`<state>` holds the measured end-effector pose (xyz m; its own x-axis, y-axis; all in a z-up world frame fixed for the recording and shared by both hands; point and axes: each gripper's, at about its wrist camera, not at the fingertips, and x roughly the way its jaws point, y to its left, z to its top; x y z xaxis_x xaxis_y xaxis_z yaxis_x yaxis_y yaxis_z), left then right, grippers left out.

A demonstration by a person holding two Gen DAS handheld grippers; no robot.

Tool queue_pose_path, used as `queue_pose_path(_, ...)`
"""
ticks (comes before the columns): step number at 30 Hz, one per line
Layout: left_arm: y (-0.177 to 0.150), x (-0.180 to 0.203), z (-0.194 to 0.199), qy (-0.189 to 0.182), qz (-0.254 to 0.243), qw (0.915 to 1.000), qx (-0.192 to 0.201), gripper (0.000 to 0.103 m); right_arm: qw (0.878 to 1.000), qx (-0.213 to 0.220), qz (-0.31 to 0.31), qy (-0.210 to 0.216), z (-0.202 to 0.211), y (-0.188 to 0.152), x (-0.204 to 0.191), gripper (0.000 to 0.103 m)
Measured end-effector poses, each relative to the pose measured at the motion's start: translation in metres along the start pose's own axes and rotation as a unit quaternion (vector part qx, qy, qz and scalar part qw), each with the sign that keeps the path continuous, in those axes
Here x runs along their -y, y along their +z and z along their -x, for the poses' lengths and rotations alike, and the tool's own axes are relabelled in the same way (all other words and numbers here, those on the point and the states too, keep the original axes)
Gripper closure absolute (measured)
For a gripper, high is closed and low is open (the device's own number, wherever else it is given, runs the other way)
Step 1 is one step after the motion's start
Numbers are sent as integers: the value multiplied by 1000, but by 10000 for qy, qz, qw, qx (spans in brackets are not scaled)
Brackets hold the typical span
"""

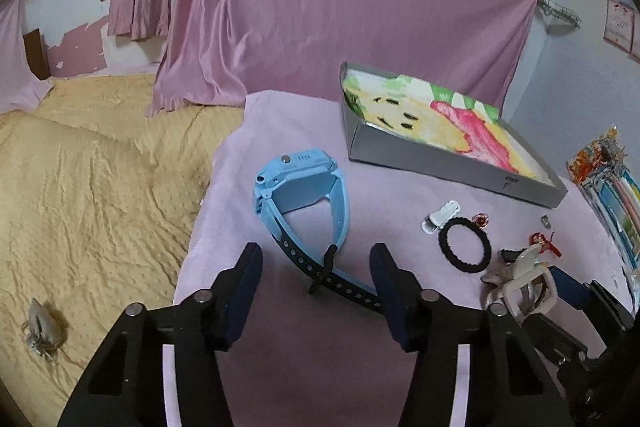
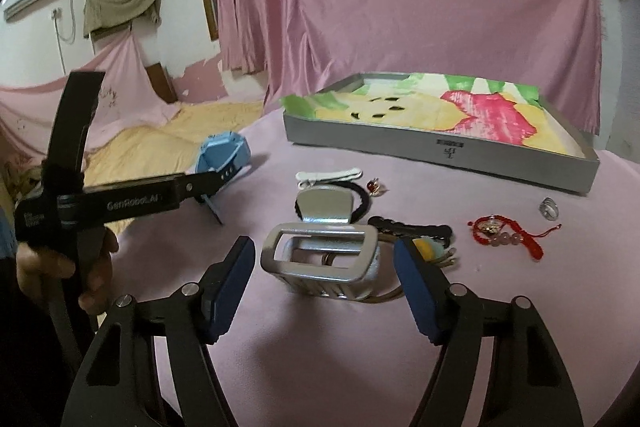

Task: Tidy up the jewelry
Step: 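Grasp the blue smartwatch with the left tool while the right tool grasps the grey claw clip, then carry the watch into the tray with the left tool while the right tool drops the clip there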

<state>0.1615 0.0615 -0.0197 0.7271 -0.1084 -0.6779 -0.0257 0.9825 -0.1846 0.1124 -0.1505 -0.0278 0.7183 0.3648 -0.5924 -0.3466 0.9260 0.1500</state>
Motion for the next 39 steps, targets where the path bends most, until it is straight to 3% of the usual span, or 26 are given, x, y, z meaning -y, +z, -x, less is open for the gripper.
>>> queue_pose_path(9, 2, 0, -6, 6, -37, 9999, -128, 60, 9984, -486, 18, -303, -17, 6, -4, 36)
queue_pose_path(16, 2, -1, -9, 128, -4, 9998, -119, 79, 9983, -460, -101, -349, -18, 7, -4, 41)
queue_pose_path(19, 2, -1, -7, 183, -17, 9998, -69, 88, 9988, -371, -141, -301, -15, 6, -4, 41)
queue_pose_path(23, -3, -1, -1, 19, 33, 10000, -11, 91, 9995, -182, -180, -191, -9, 5, -4, 41)
queue_pose_path(32, -6, 11, 28, -240, -51, 9986, 465, 92, 9986, 425, -306, 116, 14, 4, 3, 41)
queue_pose_path(39, 19, 28, 34, -397, -174, 9968, 673, 92, 9962, 700, -495, 141, 29, 27, 33, 41)
